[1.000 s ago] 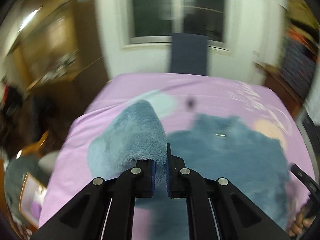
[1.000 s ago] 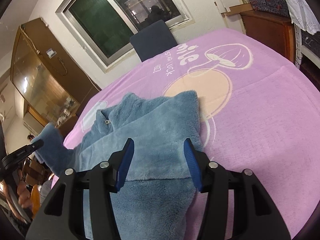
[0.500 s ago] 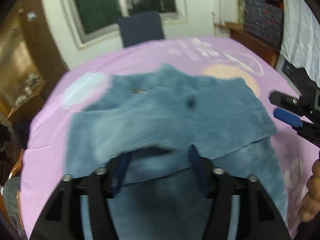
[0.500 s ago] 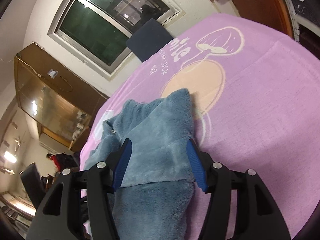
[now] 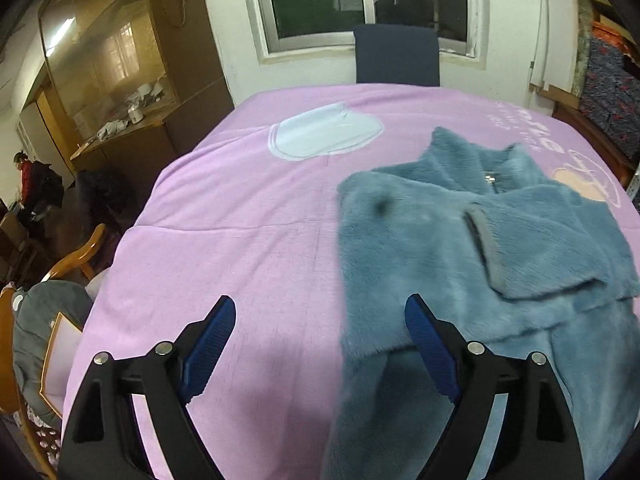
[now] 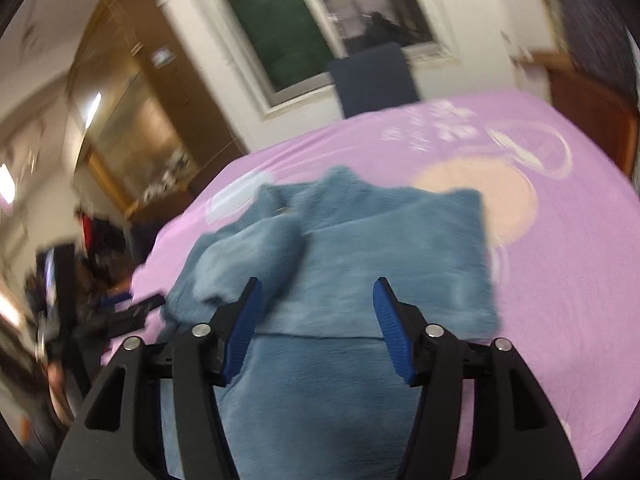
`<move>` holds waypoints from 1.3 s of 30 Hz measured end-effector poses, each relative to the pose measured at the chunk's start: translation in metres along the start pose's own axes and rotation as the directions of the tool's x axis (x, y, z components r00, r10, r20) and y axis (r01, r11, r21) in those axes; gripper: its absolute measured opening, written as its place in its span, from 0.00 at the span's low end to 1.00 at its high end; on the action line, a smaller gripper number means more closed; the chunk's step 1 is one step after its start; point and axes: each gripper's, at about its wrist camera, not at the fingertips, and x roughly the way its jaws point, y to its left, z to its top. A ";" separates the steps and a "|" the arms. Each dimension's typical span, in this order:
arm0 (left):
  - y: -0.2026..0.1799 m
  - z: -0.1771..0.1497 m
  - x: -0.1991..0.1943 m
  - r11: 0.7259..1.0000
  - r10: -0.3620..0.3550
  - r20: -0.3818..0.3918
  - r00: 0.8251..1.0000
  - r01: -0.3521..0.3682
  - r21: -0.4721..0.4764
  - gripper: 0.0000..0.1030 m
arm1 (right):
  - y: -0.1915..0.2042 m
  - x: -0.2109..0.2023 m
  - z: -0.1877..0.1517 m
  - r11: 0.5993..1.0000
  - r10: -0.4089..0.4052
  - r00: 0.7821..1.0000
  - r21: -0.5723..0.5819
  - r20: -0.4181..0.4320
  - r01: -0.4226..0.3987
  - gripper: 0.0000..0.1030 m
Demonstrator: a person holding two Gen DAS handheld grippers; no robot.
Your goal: Fold large clothes
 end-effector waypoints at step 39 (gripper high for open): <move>0.037 -0.005 0.055 0.984 -0.173 -0.133 0.976 0.164 -0.074 0.97 | 0.135 0.117 -0.009 0.807 -0.382 0.922 -0.510 -0.066 0.298 0.27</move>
